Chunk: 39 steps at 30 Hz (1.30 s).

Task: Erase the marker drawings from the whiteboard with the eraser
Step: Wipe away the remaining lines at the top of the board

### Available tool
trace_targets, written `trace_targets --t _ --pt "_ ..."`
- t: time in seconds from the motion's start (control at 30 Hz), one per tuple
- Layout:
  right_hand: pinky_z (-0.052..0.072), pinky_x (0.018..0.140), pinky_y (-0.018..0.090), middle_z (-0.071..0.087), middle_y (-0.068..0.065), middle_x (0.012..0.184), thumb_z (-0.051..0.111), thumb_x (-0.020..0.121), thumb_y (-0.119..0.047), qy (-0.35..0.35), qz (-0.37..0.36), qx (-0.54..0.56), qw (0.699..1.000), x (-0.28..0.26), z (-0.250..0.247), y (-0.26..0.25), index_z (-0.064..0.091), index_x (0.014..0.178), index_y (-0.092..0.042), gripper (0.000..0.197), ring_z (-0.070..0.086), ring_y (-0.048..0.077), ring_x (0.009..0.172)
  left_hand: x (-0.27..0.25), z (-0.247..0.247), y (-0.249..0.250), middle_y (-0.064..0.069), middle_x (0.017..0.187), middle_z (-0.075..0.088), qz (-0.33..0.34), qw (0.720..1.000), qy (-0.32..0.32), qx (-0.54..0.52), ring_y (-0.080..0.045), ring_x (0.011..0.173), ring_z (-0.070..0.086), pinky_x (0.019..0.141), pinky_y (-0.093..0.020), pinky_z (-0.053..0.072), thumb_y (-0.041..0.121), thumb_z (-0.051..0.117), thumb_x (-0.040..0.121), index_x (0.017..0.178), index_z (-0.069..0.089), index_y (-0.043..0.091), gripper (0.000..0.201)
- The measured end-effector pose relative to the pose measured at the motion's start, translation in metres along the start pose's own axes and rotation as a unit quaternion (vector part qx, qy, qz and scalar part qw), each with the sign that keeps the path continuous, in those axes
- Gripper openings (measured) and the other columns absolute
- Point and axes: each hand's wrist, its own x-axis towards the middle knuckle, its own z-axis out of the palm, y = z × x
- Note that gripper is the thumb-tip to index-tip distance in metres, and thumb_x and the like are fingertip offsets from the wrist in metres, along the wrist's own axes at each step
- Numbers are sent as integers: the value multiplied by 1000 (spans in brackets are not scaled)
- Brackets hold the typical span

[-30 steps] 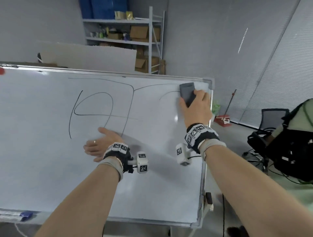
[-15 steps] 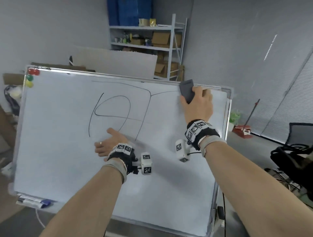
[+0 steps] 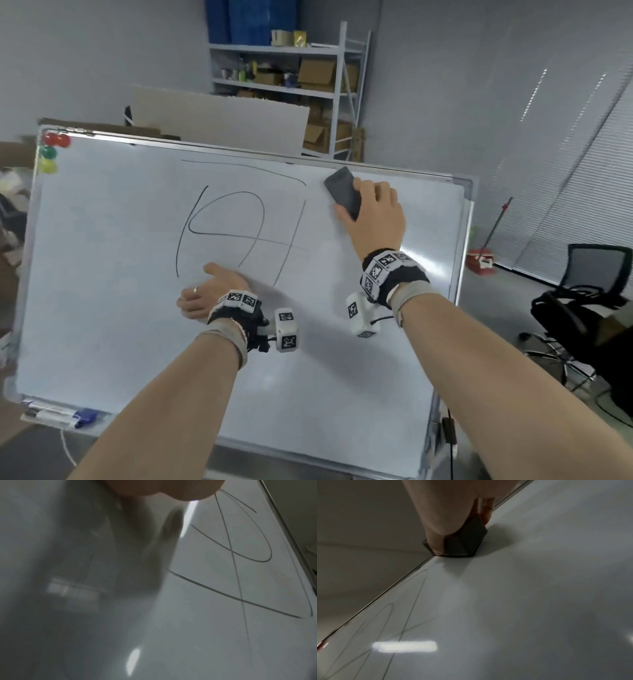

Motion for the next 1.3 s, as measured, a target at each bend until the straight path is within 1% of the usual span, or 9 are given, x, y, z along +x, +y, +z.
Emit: trace_targets --t 0.1,0.23,0.4,0.63,0.7,0.83,0.93,1.03,1.3 --pt "50 70 43 57 11 107 66 83 -48 69 103 -25 992 -2 -16 35 56 115 -15 47 52 30 93 -7 4 -2 -11 156 27 6 1000 8 -8 -29 146 21 118 -41 12 50 41 93 145 33 2 72" --pt "50 70 43 55 13 103 68 82 -47 93 121 -28 988 -4 -15 33 57 115 -15 47 51 31 91 -3 2 -3 -10 157 26 4 1000 16 -5 -28 147 20 117 -44 13 50 40 93 145 33 3 71" --pt "47 73 38 54 8 105 71 81 -45 -3 21 43 999 -28 20 -20 57 116 -19 46 49 28 94 10 -10 2 -10 159 19 4 1000 -5 -3 -29 143 24 116 -45 18 48 37 95 149 28 1 72" --pt "47 78 41 57 4 108 74 79 -47 -127 -144 71 979 -45 47 -68 60 117 -23 47 52 28 97 32 -28 12 -9 162 12 13 1000 -17 23 -28 146 18 118 -40 14 48 35 96 151 26 1 72" --pt "47 79 41 57 4 109 71 82 -49 -109 -147 44 982 -37 40 -58 59 120 -23 48 52 27 98 36 -30 12 -9 162 13 10 999 -30 38 -26 148 15 118 -39 12 47 34 97 151 24 0 72" --pt "44 78 40 58 5 107 66 84 -48 -23 -42 27 998 -11 26 -43 58 121 -22 46 51 28 94 29 -29 9 -11 161 14 0 998 -56 32 -29 147 16 118 -40 13 47 36 96 151 21 -1 74" --pt "41 80 38 58 4 106 68 82 -46 -20 -26 21 999 -4 25 -44 59 120 -24 45 50 28 95 29 -27 8 -12 159 17 3 997 -66 29 -31 146 18 117 -42 14 47 36 95 151 22 -1 74" --pt "41 79 38 56 4 106 70 80 -45 -45 -37 51 997 -16 35 -54 59 119 -24 46 48 28 95 34 -26 6 -14 159 20 12 997 -62 34 -31 146 18 118 -42 14 46 38 95 150 23 -1 74" --pt "45 83 42 58 1 104 78 73 -47 -210 -194 74 955 -75 63 -87 64 116 -26 50 51 27 97 44 -24 -13 -13 158 23 34 998 -44 37 -32 146 18 118 -40 15 40 43 95 147 29 1 65"
